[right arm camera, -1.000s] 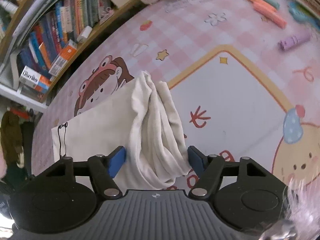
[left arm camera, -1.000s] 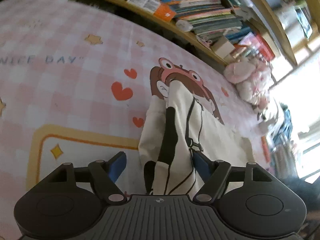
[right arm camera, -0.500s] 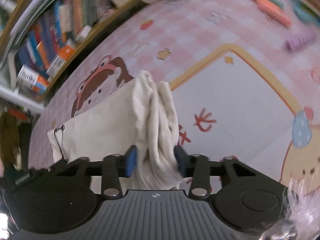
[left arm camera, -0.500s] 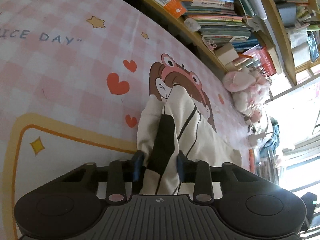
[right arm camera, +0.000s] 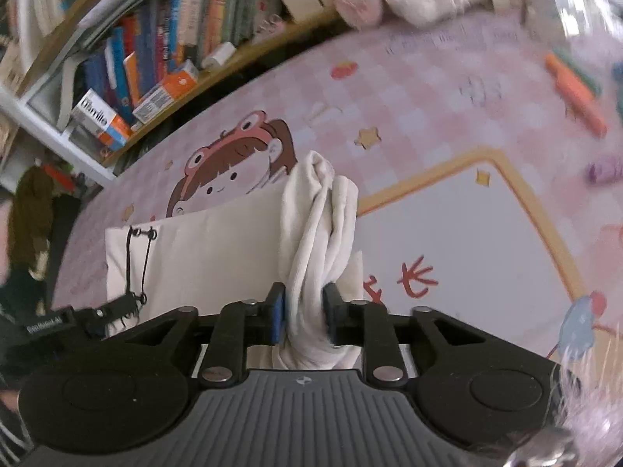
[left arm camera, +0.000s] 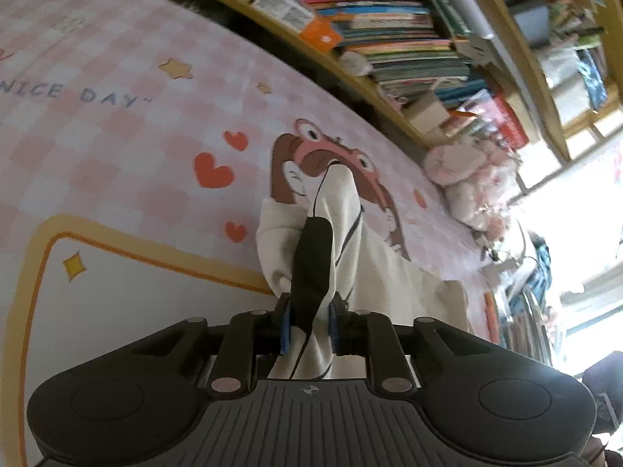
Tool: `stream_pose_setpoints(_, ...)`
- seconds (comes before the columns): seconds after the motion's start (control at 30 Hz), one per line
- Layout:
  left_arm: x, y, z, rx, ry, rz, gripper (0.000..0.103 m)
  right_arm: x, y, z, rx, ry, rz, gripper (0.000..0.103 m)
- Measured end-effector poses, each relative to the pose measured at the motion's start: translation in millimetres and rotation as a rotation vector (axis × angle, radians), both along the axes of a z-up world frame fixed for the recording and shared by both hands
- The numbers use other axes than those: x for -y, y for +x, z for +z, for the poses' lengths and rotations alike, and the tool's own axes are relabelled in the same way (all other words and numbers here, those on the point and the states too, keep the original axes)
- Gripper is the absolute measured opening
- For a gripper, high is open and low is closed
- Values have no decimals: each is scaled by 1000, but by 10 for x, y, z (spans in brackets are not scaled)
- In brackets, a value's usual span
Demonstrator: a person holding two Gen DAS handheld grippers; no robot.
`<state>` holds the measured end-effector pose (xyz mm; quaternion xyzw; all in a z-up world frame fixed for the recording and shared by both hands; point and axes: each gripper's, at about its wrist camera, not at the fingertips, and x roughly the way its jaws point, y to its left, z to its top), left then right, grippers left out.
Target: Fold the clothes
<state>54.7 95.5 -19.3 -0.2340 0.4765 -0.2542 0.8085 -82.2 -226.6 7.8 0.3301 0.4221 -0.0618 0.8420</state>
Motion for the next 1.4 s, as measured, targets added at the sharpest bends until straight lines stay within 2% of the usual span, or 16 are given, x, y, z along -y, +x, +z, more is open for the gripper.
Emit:
stream_pose_setpoints(0.07, 21, 30, -36, -10, 14, -1, 41, 79, 6, -66, -20, 63, -19, 39)
stream_pose_setpoints(0.1, 38, 52, -59, -20, 25, -9, 43, 113, 9, -97, -29, 91, -26, 41)
stream_pose_setpoints(0.2, 84, 78, -95, -27, 50, -28, 43, 172, 17, -181, -43, 147, -23, 43)
stream_pose_setpoints(0.4, 59, 59, -140, -62, 3, 35, 40, 204, 84, -247, -28, 181, 56, 41)
stream_pose_setpoints(0.57, 164, -50, -84, -68, 51, 65, 27, 107, 170, -171, 13, 38, 187, 24)
stream_pose_setpoints(0.73, 300, -126, 14, -17, 112, 43, 19, -21, 232, 58, 120, -287, 332, 19)
stream_pose_setpoints(1.0, 467, -155, 117, 54, 187, 16, 19, -50, 127, 211, 212, -394, 452, 18)
stream_pose_setpoints(1.1, 421, -119, 76, 22, 153, 34, 24, 24, 175, 136, 156, -335, 428, 20)
stream_pose_setpoints(1.17, 394, -94, 50, 1, 134, 43, 26, 133, 227, 56, 108, -258, 379, 28)
stream_pose_setpoints(1.23, 377, -85, 24, -15, 131, 55, 31, 256, 251, -17, 63, -195, 319, 44)
stream_pose_setpoints(1.3, 361, -76, -2, -32, 129, 67, 42, 369, 264, -90, 14, -152, 283, 52)
stream_pose_setpoints(1.33, 352, -73, -15, -40, 126, 73, 48, 422, 270, -122, 0, -114, 275, 52)
stream_pose_setpoints(1.4, 328, -77, -38, -44, 98, 86, 49, 513, 291, -194, -24, -29, 262, 52)
